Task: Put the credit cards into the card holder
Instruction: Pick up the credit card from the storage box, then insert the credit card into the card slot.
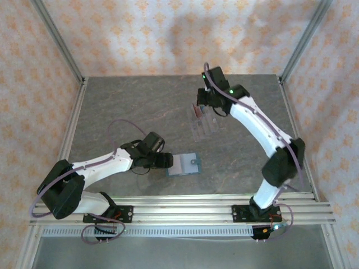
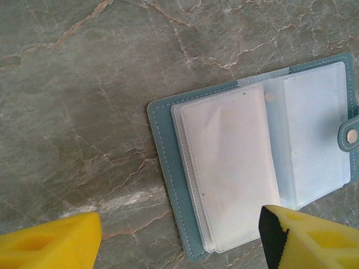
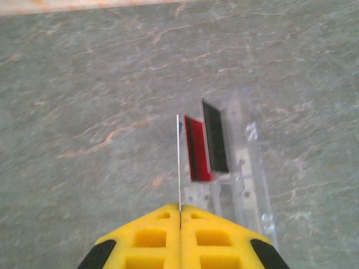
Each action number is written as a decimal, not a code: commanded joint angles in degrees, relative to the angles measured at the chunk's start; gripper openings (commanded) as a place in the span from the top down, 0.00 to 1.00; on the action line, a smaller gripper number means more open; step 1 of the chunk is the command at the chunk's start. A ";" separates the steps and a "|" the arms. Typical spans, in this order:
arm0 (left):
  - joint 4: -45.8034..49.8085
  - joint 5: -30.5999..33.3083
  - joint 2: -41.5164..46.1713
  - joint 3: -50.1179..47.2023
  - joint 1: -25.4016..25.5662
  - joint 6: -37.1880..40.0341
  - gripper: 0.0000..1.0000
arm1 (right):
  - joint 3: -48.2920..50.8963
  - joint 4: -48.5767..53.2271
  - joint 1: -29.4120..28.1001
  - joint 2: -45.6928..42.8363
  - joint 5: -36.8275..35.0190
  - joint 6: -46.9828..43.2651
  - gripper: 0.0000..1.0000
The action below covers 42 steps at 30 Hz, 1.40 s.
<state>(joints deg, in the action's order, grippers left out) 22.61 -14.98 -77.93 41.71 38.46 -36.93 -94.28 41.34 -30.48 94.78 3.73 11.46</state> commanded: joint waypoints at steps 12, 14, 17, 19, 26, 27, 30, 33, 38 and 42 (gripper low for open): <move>2.11 2.89 -8.20 5.60 0.02 3.62 0.25 | 49.90 -37.46 -9.30 -26.36 13.92 15.23 1.00; 3.26 5.18 -9.49 6.65 0.72 3.35 0.26 | 53.46 -41.55 -9.75 -26.67 14.87 16.39 1.00; 3.93 6.59 -10.70 7.31 1.71 2.42 0.27 | 56.83 -47.02 -9.99 -26.22 17.21 17.95 1.00; 4.58 8.03 -11.33 7.54 2.27 1.89 0.27 | 58.34 -50.00 -10.38 -24.92 18.17 18.91 1.00; 4.91 10.54 -12.70 6.58 2.93 0.48 0.30 | 63.68 -60.95 -11.09 -21.43 20.26 21.82 1.00; 4.66 10.67 -12.67 6.12 2.92 0.31 0.30 | 64.10 -61.96 -11.09 -20.93 20.63 22.10 1.00; 4.05 10.68 -12.45 4.86 2.89 -0.31 0.33 | 64.79 -63.84 -11.18 -18.96 21.31 22.67 1.00; 3.19 10.41 -11.90 3.58 2.93 -0.85 0.35 | 65.83 -66.79 -11.44 -16.82 21.68 23.78 1.00; 2.38 9.80 -11.54 2.76 3.03 -0.95 0.35 | 66.99 -72.57 -12.60 -12.55 21.47 25.82 1.00; 1.91 9.45 -11.72 2.19 3.09 -1.02 0.36 | 68.58 -77.41 -13.64 -9.27 19.54 27.13 1.00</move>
<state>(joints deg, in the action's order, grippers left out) 22.87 -7.18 -89.45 45.95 41.28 -37.47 -27.20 -28.97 -43.48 84.05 24.84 36.88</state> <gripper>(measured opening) 0.643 0.044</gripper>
